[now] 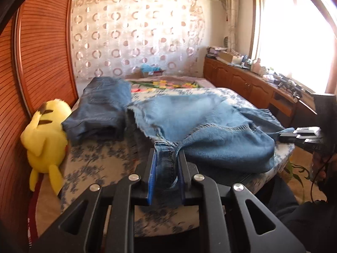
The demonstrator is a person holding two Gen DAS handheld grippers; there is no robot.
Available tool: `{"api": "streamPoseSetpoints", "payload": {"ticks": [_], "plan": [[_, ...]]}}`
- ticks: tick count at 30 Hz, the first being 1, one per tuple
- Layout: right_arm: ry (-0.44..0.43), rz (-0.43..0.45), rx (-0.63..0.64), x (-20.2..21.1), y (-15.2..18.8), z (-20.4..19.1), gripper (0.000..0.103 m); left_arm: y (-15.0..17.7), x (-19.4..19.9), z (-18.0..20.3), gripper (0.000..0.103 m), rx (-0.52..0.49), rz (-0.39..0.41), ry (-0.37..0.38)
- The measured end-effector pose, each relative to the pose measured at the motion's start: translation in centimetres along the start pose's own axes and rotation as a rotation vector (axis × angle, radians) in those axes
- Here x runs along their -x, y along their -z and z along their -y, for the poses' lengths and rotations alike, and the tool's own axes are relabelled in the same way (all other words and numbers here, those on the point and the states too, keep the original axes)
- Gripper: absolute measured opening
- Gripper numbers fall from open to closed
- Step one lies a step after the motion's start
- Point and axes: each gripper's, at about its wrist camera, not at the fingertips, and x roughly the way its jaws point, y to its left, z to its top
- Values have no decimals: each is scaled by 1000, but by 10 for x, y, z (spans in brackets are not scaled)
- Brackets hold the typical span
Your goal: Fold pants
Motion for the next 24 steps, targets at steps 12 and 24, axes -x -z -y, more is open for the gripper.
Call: {"api": "streamPoseSetpoints", "payload": {"ticks": [12, 24], "plan": [[91, -68, 14, -46, -2, 9, 23, 12, -15, -13, 48, 42, -51, -12], [95, -19, -25, -46, -16, 21, 31, -9, -38, -7, 52, 22, -48, -1]]}}
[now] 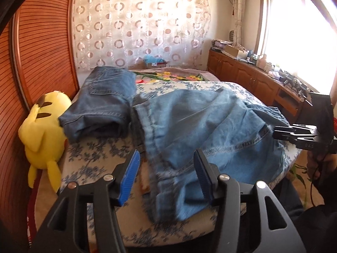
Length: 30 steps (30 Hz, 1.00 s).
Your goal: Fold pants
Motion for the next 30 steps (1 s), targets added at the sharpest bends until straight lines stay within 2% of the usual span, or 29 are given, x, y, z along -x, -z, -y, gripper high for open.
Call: {"api": "streamPoseSetpoints", "payload": {"ticks": [5, 15, 16, 17, 19, 23, 28, 30], "plan": [[-7, -16, 0, -16, -12, 0, 32, -20, -20, 20, 52, -29, -8, 44], [-42, -32, -26, -22, -7, 8, 31, -75, -78, 86, 52, -163, -60, 177], [-48, -37, -32, -24, -5, 9, 29, -82, -86, 91, 52, -170, -70, 187], [-53, -39, -34, -25, -4, 9, 20, -87, -92, 96, 52, -178, -82, 196], [-63, -32, -37, -25, -1, 8, 14, -99, -110, 110, 52, -208, -109, 219], [-61, -16, -37, -23, 0, 6, 11, -115, -141, 128, 52, -263, -151, 217], [-61, -14, -35, -24, 1, 5, 11, -123, -175, 135, 52, -259, -214, 201], [-61, -14, -35, -24, 1, 5, 11, -122, -183, 137, 40, -259, -231, 193]]}}
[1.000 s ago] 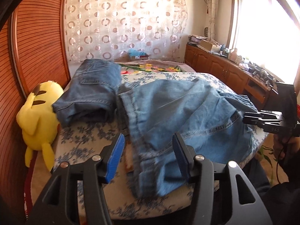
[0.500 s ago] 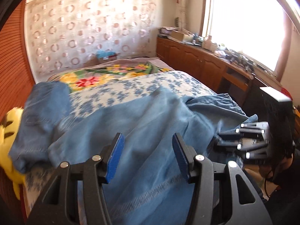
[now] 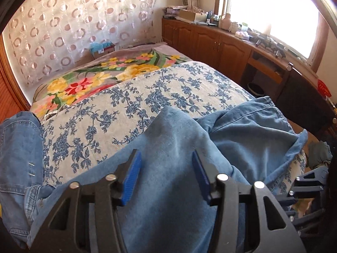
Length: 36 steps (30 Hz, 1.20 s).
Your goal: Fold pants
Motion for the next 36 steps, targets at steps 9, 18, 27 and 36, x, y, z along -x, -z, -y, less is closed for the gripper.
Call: {"api": "streamPoseSetpoints", "payload": {"ticks": [9, 18, 27, 36], "plan": [[-20, -4, -23, -1, 1, 3, 10, -7, -11, 7, 4, -25, -11, -32], [-35, 14, -19, 11, 3, -2, 1, -21, 18, -4, 0, 2, 106, -92], [-38, 62, -34, 40, 12, -5, 0, -30, 34, -1, 0, -4, 169, -124], [-15, 41, -27, 38, 18, -6, 0, -25, 25, -11, 0, 28, 137, -134]]}}
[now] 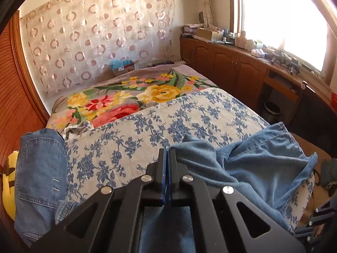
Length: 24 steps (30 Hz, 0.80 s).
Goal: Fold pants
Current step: 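Open both tools and release the jeans leg onto the bed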
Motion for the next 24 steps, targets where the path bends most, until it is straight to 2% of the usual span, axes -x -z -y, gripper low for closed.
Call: {"api": "streamPoseSetpoints", "payload": {"ticks": [4, 6, 7, 9, 11, 13, 19, 21, 24], "plan": [[22, -9, -8, -2, -1, 3, 3, 2, 16, 0, 5, 31, 19, 48], [34, 1, 2, -1, -4, 2, 6, 4, 25, 0, 12, 21, 33, 49], [46, 10, 9, 2, -7, 2, 9, 6, 31, 0, 17, 13, 38, 42], [54, 35, 19, 7, -13, 2, 16, 10, 43, -1, 35, 8, 58, 42], [63, 63, 30, 11, -22, 3, 28, 16, 53, -7, 44, 11, 69, 40], [77, 78, 46, 9, -33, 3, 39, 22, 63, -16, 45, 18, 73, 22], [71, 80, 59, -19, -57, 6, 40, 51, 79, -54, 55, 72, 61, -30], [67, 68, 65, -33, -58, 5, 40, 60, 81, -66, 65, 100, 57, -31], [73, 45, 76, -49, -59, 5, 40, 76, 81, -82, 66, 124, 34, -49]]}}
